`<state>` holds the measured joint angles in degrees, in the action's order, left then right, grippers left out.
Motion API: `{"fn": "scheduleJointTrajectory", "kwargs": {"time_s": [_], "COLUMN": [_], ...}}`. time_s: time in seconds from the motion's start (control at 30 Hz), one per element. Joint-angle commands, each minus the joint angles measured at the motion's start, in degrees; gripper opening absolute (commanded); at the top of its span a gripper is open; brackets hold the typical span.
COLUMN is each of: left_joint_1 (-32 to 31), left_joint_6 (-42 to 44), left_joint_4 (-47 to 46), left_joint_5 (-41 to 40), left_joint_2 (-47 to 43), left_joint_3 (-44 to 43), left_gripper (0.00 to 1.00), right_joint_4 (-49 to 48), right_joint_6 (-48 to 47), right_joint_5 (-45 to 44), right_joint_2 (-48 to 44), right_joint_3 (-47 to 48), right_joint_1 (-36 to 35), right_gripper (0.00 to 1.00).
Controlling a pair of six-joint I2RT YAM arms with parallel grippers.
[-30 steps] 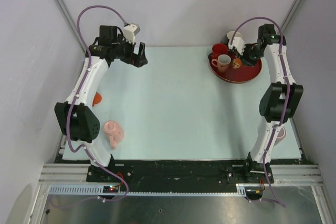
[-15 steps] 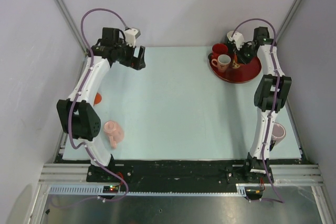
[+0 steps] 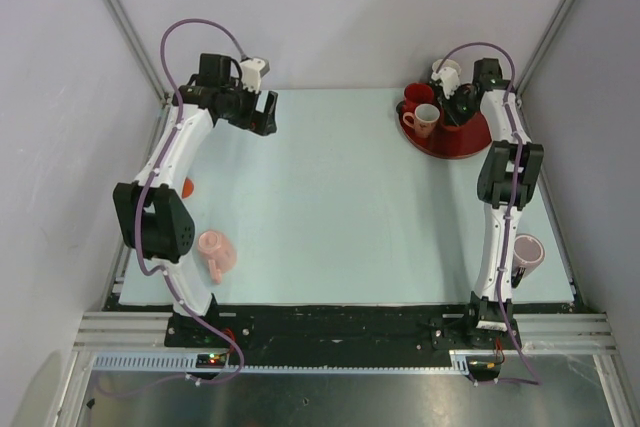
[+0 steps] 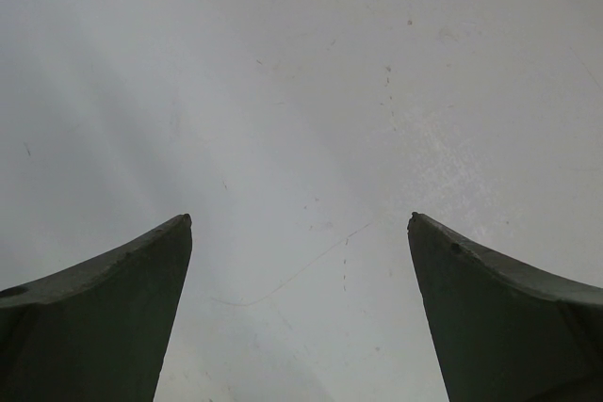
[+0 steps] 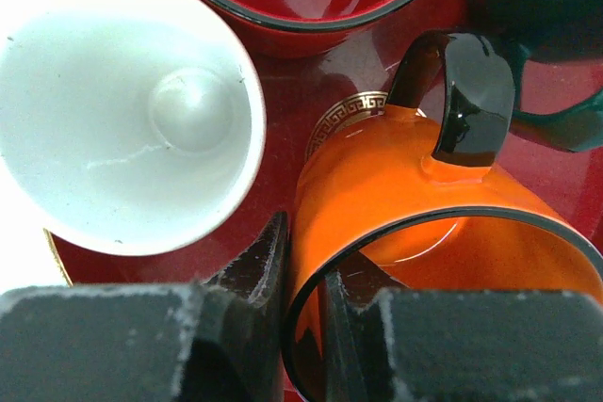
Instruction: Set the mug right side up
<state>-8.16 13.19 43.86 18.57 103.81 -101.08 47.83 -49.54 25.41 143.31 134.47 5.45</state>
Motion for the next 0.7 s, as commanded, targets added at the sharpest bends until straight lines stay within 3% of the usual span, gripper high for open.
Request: {"fn": "scheduleJointTrajectory", "kwargs": {"time_s": [0.0, 0.4, 0.67], "left_joint_1": [0.43, 0.42, 0.37], "left_joint_6": [1.47, 0.97, 1.13], "left_joint_4": [-0.35, -0.28, -0.31], "left_joint_5": [-0.24, 0.44, 0.54], "left_joint_2": [0.38, 0.79, 0.47], "left_joint_3": [-2.98, -2.95, -2.82], "left_gripper": [1.0, 1.0, 1.0], "right_joint_4": [-3.48, -8.92, -10.1], "right_joint_6": [0.9, 3.97, 5.12], "right_joint_5": [1.39, 0.52, -1.31], "right_joint_2": [-0.13, -1.14, -8.79], "right_joint_3": [3.82, 4.06, -0.99], "right_joint_1": [-0.38, -0.88, -0.77], "right_gripper": [0.02, 0.4, 0.53]}}
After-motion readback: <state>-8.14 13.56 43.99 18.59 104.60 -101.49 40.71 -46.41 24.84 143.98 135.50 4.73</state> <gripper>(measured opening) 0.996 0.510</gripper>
